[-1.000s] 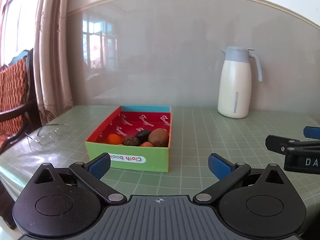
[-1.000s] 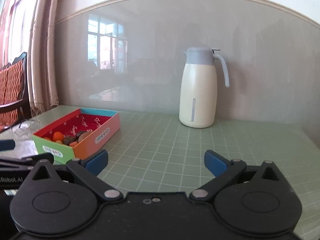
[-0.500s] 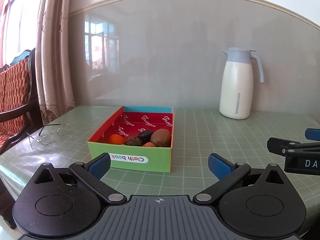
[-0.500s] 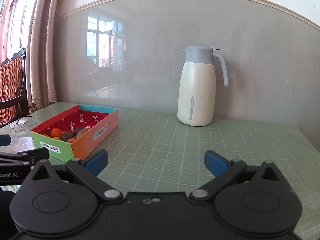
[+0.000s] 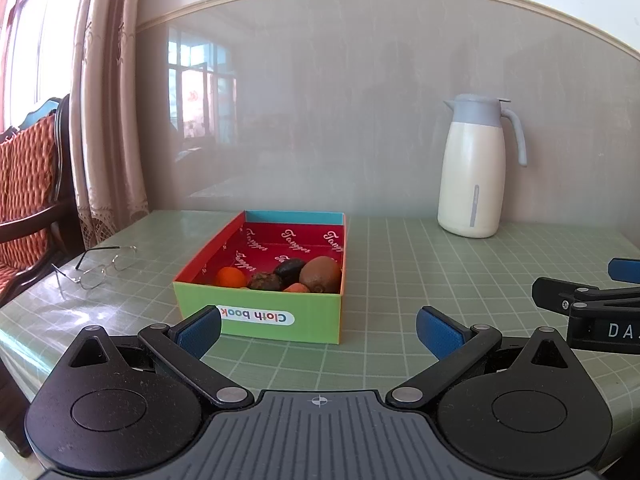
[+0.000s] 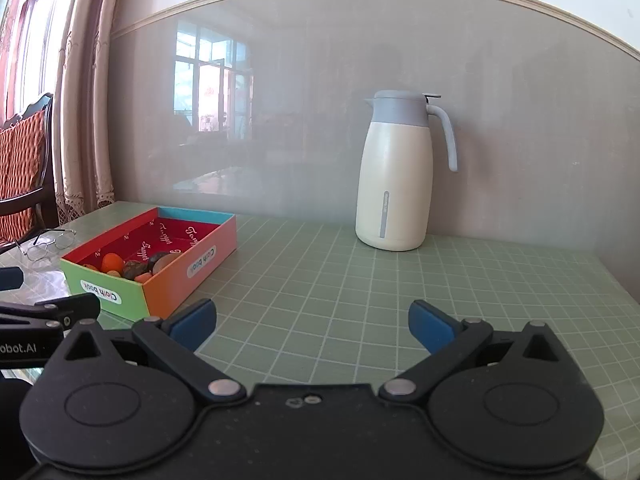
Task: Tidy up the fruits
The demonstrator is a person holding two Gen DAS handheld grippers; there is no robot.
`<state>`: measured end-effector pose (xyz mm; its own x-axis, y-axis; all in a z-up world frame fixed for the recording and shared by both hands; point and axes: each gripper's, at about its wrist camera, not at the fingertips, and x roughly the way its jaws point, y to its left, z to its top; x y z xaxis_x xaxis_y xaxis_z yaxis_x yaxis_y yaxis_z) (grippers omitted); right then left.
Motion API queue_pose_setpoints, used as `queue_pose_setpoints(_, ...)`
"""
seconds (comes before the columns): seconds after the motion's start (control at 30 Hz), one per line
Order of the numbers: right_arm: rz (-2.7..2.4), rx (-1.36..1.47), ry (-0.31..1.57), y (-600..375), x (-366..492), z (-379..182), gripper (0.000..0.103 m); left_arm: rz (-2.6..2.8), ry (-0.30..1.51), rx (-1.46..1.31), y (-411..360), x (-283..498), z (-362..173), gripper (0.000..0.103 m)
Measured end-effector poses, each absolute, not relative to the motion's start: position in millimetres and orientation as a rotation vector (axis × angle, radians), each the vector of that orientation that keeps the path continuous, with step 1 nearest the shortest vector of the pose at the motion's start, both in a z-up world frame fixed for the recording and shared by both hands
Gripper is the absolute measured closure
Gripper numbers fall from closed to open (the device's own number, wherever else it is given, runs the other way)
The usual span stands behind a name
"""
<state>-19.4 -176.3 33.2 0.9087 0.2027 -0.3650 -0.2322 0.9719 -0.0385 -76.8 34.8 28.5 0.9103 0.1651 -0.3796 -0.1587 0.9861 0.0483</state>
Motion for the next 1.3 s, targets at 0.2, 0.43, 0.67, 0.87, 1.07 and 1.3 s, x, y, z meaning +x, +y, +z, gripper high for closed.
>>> queue_pose_setpoints(0.2, 0.225, -0.082, 0.367, -176.4, -19.6, 33.1, 0.000, 0.166, 0.393, 0.019, 34.6, -76.8, 28.1, 0.000)
queue_pose_setpoints(0.43, 0.226, -0.083, 0.370, -174.6, -19.5, 32.6, 0.000, 0.165, 0.396, 0.017, 34.6, -76.8, 28.0, 0.000)
queue_pose_setpoints(0.67, 0.229, -0.085, 0.373, -174.3, -19.2, 32.4, 0.000, 0.163, 0.398, 0.018, 34.3, -76.1, 28.1, 0.000)
queue_pose_setpoints(0.87, 0.232, -0.085, 0.376, -173.6, -19.0, 31.8, 0.000, 0.162, 0.400, 0.017, 34.6, -75.8, 28.2, 0.000)
queue_pose_setpoints(1.07, 0.234, -0.086, 0.376, -173.7, -18.7, 31.4, 0.000, 0.162, 0.401, 0.016, 34.6, -75.5, 28.2, 0.000)
queue_pose_setpoints(1.3, 0.234, -0.087, 0.377, -173.6, -18.7, 31.5, 0.000, 0.161, 0.402, 0.018, 33.8, -75.5, 28.1, 0.000)
